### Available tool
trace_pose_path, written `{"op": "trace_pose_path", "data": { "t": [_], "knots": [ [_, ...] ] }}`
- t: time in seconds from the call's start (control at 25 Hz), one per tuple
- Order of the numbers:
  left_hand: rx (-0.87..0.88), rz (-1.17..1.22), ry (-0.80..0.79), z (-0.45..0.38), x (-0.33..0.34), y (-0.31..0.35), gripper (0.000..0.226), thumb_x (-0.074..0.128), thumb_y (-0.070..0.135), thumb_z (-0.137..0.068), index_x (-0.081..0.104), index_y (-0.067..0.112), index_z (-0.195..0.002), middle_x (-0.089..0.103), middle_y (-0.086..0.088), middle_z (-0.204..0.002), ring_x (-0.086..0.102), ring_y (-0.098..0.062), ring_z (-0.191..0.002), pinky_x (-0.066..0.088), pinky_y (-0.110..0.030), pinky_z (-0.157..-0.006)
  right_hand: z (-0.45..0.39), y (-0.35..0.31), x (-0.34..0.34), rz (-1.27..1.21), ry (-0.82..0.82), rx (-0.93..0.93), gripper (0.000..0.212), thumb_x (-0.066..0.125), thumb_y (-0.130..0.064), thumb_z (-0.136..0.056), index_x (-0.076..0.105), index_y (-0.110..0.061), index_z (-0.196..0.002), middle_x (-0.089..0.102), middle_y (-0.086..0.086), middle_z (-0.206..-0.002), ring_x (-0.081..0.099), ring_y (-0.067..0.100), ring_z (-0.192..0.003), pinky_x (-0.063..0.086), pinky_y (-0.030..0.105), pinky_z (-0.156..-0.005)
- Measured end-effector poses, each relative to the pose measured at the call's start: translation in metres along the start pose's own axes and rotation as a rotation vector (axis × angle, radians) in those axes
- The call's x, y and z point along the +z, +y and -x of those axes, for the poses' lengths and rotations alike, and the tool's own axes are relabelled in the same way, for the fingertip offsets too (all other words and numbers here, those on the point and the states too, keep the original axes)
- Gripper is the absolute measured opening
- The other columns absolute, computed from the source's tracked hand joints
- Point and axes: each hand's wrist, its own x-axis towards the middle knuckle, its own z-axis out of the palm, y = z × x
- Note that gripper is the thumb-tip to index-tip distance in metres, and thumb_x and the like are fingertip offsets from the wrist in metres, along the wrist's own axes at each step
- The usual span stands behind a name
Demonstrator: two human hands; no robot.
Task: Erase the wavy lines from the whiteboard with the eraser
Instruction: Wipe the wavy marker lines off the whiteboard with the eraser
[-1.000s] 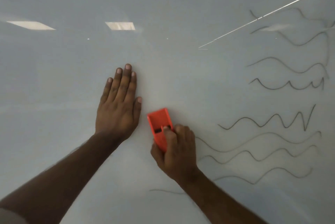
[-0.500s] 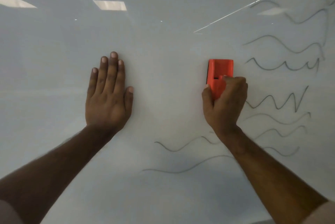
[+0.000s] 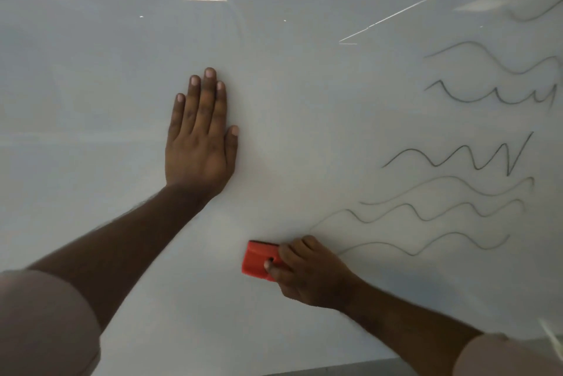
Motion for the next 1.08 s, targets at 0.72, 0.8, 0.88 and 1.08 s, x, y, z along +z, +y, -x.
{"op": "trace_pose_path", "data": {
  "t": [0.72, 0.8, 0.88, 1.08],
  "knots": [
    [-0.028, 0.026, -0.006, 0.006, -0.002, 0.006, 0.059, 0.026, 0.03, -0.108, 0.018, 0.004, -0.16, 0.019, -0.017, -0.168, 0.013, -0.031, -0.157, 0.008, -0.042, -0.129, -0.027, -0.037, -0.001, 0.031, -0.071, 0.052, 0.041, 0.056, -0.023, -0.091, 0.052, -0.027, -0.131, 0.051, 0.005, -0.12, 0.051, 0.028, -0.098, 0.039, 0.041, -0.082],
    [0.028, 0.027, -0.022, 0.009, -0.003, -0.001, 0.06, 0.028, 0.031, -0.108, 0.017, 0.004, -0.16, 0.016, -0.017, -0.168, 0.01, -0.029, -0.157, 0.008, -0.043, -0.129, 0.001, -0.041, -0.001, 0.048, -0.132, -0.045, 0.041, 0.052, -0.02, -0.09, 0.051, -0.027, -0.13, 0.054, 0.003, -0.121, 0.053, 0.027, -0.1, 0.039, 0.042, -0.085],
    [0.054, 0.026, -0.025, 0.012, -0.003, -0.003, 0.06, 0.028, 0.032, -0.108, 0.015, 0.005, -0.16, 0.014, -0.016, -0.169, 0.007, -0.027, -0.157, 0.006, -0.042, -0.129, 0.032, -0.027, -0.01, 0.072, -0.169, -0.071, 0.037, 0.052, -0.019, -0.091, 0.053, -0.026, -0.127, 0.057, 0.003, -0.119, 0.056, 0.026, -0.1, 0.042, 0.043, -0.087],
    [0.029, 0.016, 0.009, 0.017, 0.0, 0.002, 0.06, 0.031, 0.029, -0.108, 0.017, 0.004, -0.16, 0.017, -0.015, -0.168, 0.011, -0.028, -0.157, 0.007, -0.042, -0.129, 0.037, 0.037, -0.052, 0.145, -0.151, 0.095, 0.044, 0.064, -0.014, -0.087, 0.058, -0.023, -0.13, 0.063, 0.01, -0.12, 0.059, 0.033, -0.095, 0.049, 0.046, -0.083]
  ]
}}
